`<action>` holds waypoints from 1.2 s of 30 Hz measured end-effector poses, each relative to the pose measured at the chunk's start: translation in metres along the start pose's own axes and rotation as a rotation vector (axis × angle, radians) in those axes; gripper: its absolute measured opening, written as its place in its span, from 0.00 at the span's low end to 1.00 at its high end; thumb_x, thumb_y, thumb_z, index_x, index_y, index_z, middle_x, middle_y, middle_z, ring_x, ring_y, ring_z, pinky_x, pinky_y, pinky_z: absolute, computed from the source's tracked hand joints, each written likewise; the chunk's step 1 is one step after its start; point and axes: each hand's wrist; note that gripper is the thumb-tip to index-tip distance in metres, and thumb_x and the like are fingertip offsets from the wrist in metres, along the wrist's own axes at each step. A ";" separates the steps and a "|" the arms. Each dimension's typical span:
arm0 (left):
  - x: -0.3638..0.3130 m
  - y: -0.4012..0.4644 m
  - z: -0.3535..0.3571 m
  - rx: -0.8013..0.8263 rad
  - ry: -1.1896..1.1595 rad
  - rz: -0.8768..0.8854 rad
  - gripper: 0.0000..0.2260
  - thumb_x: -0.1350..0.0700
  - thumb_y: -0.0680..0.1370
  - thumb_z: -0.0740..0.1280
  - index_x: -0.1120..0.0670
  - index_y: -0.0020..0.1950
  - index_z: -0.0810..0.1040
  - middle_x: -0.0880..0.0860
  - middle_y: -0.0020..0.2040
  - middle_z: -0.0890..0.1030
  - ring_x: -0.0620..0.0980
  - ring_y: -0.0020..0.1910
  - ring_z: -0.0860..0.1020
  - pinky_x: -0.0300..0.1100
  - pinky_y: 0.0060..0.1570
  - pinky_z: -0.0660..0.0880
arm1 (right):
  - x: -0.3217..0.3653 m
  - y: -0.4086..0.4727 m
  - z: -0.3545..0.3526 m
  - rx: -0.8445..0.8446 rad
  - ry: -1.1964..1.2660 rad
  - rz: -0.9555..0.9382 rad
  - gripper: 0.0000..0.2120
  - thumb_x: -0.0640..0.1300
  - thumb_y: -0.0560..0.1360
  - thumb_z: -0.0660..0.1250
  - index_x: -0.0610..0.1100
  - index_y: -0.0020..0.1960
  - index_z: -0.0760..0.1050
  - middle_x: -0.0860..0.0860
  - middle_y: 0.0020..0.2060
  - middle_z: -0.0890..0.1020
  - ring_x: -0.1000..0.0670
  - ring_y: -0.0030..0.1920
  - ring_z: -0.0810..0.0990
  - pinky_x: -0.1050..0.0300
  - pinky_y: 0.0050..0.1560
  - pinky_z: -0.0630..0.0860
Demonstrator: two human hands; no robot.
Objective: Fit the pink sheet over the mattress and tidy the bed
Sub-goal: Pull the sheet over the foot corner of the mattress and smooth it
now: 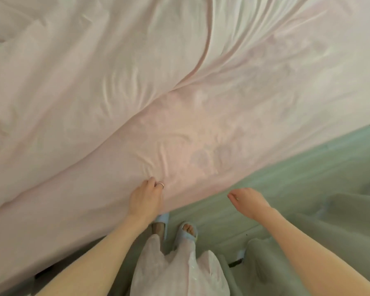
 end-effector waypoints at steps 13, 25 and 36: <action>-0.046 0.244 -0.074 -0.067 -0.119 0.120 0.23 0.51 0.79 0.53 0.52 0.75 0.60 0.59 0.77 0.54 0.60 0.75 0.55 0.63 0.70 0.56 | -0.040 0.095 -0.166 -0.480 0.029 -0.040 0.22 0.47 0.80 0.56 0.48 0.74 0.60 0.48 0.75 0.57 0.46 0.77 0.50 0.39 0.73 0.51; -0.206 0.284 -0.068 0.040 0.006 0.430 0.28 0.41 0.75 0.38 0.43 0.76 0.46 0.57 0.78 0.42 0.62 0.76 0.40 0.73 0.66 0.40 | -0.177 0.093 -0.175 -0.430 0.075 0.172 0.30 0.45 0.79 0.57 0.54 0.76 0.48 0.51 0.77 0.45 0.46 0.77 0.47 0.39 0.65 0.64; -0.334 0.262 -0.065 0.123 0.253 0.606 0.24 0.48 0.80 0.54 0.45 0.75 0.56 0.52 0.78 0.42 0.58 0.76 0.39 0.71 0.65 0.35 | -0.320 0.042 -0.091 -0.026 0.510 0.394 0.28 0.46 0.81 0.55 0.45 0.77 0.48 0.45 0.77 0.47 0.43 0.72 0.63 0.50 0.63 0.68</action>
Point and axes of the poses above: each hand's wrist, its own y-axis towards the middle knuckle, its own z-axis out of the palm, x = y × z
